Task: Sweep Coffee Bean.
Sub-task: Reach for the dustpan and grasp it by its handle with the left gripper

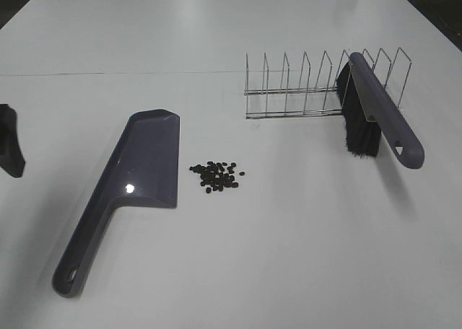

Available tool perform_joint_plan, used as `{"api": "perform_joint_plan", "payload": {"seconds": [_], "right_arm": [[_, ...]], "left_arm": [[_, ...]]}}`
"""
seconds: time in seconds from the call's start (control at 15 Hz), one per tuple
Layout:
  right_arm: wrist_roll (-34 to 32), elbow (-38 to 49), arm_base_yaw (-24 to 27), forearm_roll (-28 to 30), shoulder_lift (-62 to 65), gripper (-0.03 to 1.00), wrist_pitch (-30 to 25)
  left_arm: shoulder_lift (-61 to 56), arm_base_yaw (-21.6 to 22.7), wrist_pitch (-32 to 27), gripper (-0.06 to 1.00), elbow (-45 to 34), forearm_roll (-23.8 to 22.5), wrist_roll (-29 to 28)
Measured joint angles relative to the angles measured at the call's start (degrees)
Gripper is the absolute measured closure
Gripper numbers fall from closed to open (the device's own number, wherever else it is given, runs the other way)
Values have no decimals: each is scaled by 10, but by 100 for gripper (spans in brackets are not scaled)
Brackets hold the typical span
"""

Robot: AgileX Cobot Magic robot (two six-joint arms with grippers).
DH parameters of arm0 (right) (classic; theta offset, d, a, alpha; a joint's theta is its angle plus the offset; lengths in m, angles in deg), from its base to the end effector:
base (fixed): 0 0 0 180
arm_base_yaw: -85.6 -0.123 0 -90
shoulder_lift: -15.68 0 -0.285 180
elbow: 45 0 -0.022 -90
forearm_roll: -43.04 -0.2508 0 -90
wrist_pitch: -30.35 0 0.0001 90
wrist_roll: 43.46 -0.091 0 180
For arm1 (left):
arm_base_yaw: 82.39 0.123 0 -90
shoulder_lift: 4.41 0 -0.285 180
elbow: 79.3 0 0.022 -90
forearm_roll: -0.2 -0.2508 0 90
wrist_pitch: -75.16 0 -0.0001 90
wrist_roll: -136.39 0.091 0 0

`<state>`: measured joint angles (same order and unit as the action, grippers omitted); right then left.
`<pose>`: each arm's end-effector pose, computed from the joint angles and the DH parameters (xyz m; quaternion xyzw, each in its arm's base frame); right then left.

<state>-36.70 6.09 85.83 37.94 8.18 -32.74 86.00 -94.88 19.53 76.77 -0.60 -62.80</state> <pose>-0.0027 0.0072 0.2621 -0.0514 0.8709 0.0147 0.4886 0.2496 -0.0542 0.2350 -0.0548 0.9946 -0.0180 0.0858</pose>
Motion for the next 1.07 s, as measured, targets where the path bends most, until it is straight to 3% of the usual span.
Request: {"api": "perform_joint_plan", "payload": {"seconds": [0.13,0.53,1.07], "right_arm": [[0,0,0,0,0,37,0],[0,0,0,0,0,37,0],[0,0,0,0,0,37,0]], "left_arm": [[61,-48,43,-3,1,-25,-50],[245,-120,65,-3,91,-31,-58],[318,-126,80,-3,114,-29,-56]]}}
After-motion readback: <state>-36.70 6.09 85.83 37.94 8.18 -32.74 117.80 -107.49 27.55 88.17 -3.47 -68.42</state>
